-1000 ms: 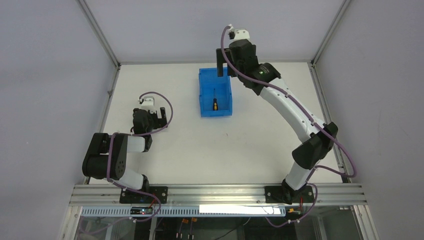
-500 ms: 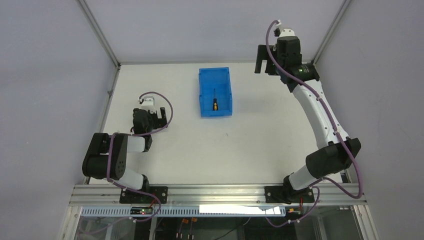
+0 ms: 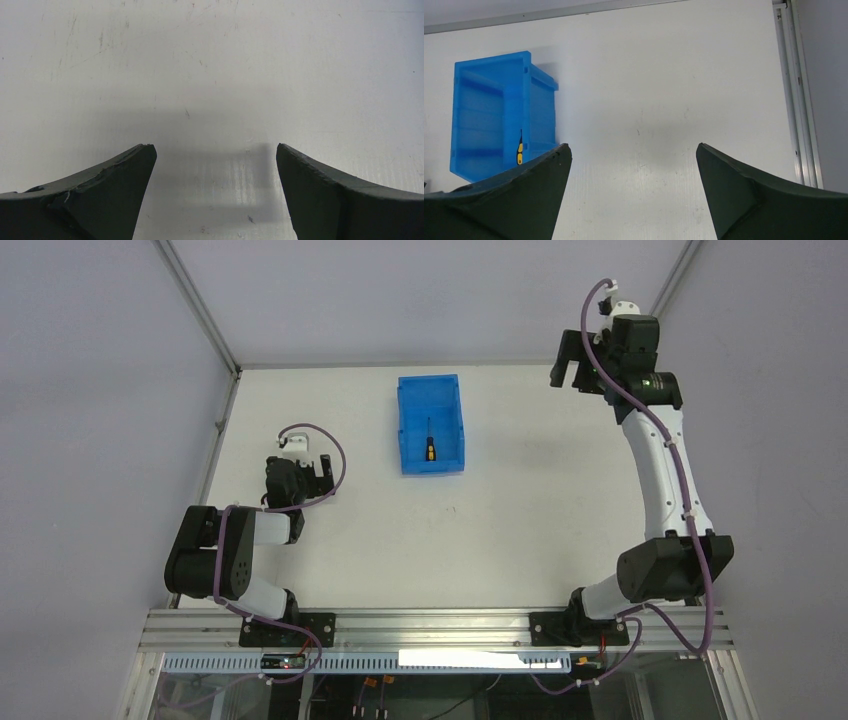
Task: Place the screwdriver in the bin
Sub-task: Reset both arms
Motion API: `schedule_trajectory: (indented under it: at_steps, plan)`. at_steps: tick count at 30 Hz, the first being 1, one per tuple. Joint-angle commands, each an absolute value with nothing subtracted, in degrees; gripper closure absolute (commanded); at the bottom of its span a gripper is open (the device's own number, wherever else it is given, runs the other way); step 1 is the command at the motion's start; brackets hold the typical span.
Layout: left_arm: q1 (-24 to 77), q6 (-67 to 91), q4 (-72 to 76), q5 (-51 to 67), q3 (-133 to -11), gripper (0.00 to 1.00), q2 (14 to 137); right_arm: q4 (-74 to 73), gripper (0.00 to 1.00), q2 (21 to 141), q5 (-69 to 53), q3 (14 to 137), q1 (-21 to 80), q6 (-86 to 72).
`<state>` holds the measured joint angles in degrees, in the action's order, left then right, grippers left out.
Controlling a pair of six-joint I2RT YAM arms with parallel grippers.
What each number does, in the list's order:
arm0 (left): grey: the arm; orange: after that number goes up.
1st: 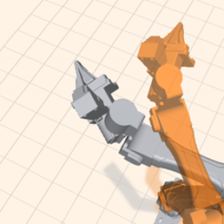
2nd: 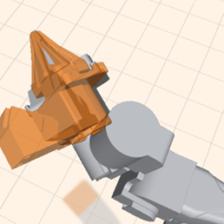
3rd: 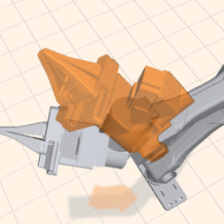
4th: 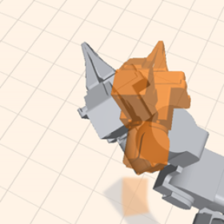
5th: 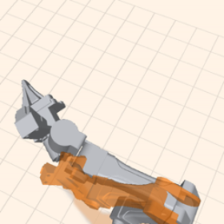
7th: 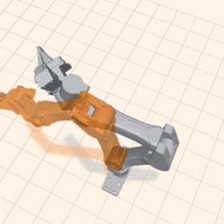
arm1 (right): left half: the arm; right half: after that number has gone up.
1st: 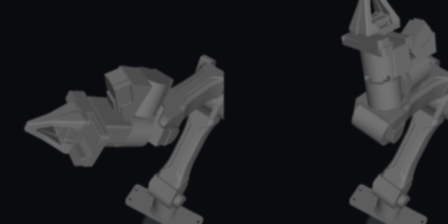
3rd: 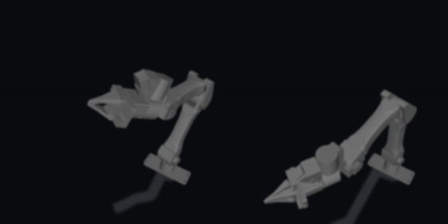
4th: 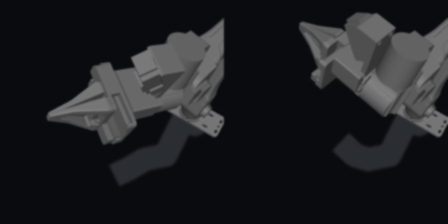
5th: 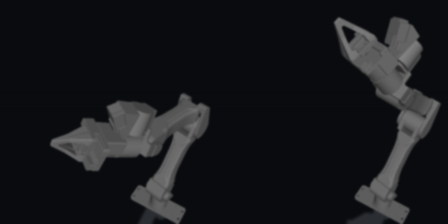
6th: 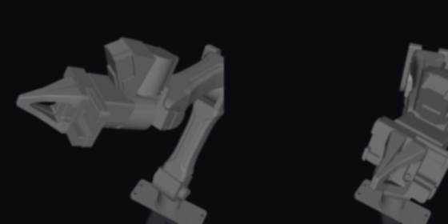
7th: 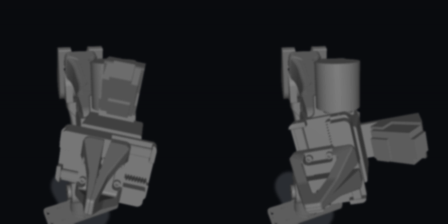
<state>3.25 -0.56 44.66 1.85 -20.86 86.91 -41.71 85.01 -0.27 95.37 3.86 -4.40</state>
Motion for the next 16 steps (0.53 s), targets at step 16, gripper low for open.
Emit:
schedule_trajectory:
  at_steps: [16]
  plan:
    - [2.52,-0.1,46.23,1.8,-21.88,0.0,86.39,-37.52,0.01,81.71,-6.15,92.06,0.18,-1.43]
